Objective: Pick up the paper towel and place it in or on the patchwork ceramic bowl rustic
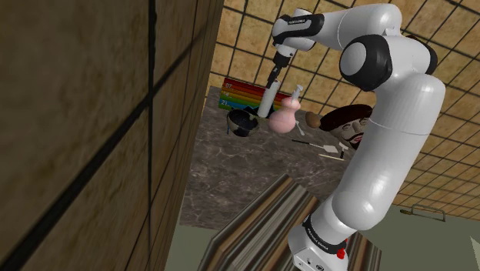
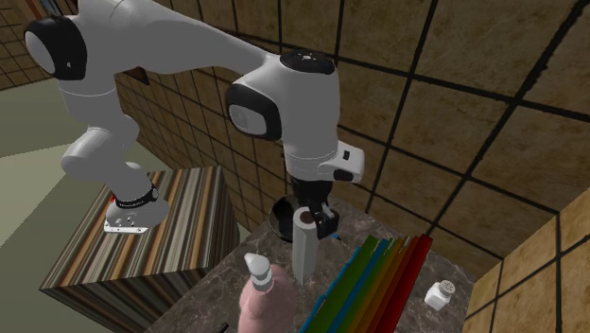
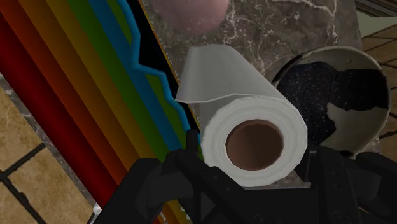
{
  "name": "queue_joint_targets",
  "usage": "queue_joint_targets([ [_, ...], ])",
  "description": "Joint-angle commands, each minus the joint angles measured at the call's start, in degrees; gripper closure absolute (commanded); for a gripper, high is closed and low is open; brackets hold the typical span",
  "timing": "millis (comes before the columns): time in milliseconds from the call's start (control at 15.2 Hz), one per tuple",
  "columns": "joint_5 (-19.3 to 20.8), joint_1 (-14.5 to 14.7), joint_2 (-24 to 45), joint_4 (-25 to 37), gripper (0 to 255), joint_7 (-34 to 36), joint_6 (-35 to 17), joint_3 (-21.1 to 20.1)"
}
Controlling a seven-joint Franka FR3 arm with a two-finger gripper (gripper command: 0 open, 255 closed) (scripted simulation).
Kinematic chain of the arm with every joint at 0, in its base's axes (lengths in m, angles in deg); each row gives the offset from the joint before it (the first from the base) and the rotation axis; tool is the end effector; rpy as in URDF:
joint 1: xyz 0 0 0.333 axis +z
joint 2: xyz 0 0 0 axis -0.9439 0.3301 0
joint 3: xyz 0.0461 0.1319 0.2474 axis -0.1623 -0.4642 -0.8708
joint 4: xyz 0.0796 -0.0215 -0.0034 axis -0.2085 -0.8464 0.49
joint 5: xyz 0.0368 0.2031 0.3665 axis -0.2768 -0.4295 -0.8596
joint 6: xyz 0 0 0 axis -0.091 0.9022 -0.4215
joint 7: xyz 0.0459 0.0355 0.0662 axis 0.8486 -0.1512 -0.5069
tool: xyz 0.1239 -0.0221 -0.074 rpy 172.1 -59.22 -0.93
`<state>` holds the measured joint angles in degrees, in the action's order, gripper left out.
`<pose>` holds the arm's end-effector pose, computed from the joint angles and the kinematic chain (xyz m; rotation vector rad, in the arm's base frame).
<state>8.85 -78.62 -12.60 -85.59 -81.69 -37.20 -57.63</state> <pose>0.5671 -0.3588 0.4000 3.0484 0.5326 0.1010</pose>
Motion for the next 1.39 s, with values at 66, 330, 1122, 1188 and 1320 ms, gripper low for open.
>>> queue_joint_targets([
  [66,0.2,-0.1,-0.2,2.1,255,0.2,2.3,0.1],
  [330,0.4,-0.3,-0.4,5.0,255,0.4,5.3,0.2],
  [1122,0.0,-1.4,0.6,15.2,255,0.6,14.6,0.5],
  [1188,0.8,-0.3,-0.7,14.4,255,1.8,14.9,0.3],
  [1320,2.3,1.8,-3.3,12.9,255,4.2,15.7,-0.2],
])
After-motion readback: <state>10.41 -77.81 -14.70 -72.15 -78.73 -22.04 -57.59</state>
